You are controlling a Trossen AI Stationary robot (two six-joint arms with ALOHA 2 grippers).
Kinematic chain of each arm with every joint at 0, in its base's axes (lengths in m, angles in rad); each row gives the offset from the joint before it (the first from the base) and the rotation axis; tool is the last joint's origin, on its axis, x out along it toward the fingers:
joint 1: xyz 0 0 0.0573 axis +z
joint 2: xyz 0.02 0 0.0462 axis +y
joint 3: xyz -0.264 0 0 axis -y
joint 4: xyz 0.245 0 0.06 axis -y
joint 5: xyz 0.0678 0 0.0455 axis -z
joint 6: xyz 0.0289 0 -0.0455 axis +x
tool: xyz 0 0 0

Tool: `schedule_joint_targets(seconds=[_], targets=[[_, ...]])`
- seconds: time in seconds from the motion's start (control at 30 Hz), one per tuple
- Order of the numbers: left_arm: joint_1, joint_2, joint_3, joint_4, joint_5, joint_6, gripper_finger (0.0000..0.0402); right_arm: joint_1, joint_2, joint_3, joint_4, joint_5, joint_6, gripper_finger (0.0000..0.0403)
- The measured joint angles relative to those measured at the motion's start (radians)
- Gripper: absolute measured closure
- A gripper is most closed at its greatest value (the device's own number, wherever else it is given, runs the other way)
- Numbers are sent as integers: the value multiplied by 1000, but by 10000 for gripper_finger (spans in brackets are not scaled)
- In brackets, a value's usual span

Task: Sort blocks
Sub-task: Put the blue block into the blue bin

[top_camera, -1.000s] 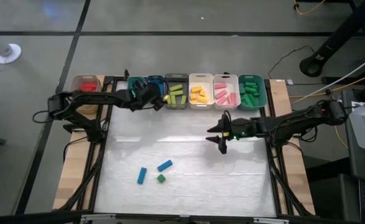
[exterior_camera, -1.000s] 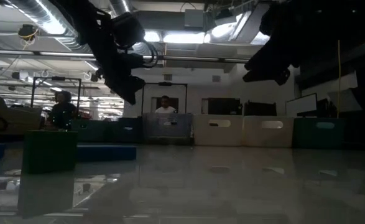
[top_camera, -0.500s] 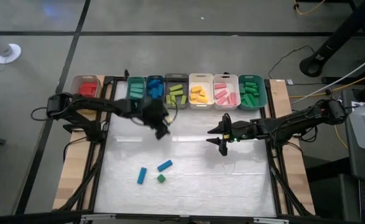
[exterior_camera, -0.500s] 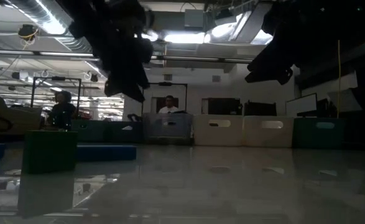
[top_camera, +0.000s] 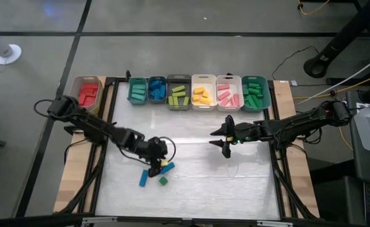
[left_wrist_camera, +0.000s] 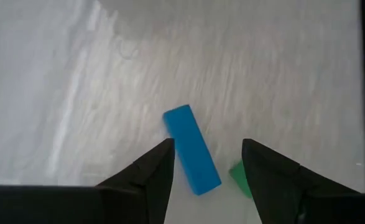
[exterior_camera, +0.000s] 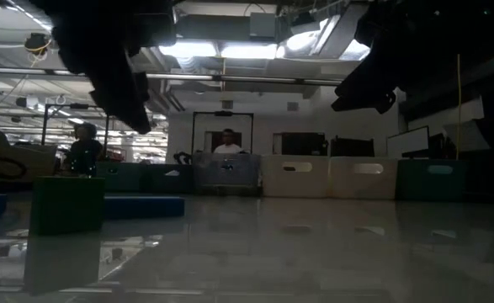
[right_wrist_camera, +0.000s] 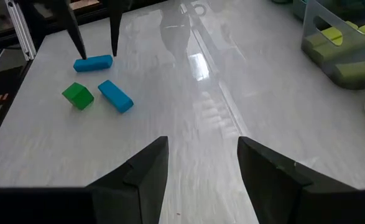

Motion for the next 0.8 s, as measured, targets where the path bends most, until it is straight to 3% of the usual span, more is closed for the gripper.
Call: schedule_joint_targets(seconds=[0.2, 0.4, 0.8], targets=[[-77, 68, 0, 21, -110, -8, 227, 0, 0, 0, 1, 0, 1, 210], [-107, 169, 0, 126, -118, 20, 227, 0, 0, 0, 1, 0, 3, 210], [-110, 282, 1, 131, -209, 17, 227, 0, 0, 0, 1, 0, 4, 210]])
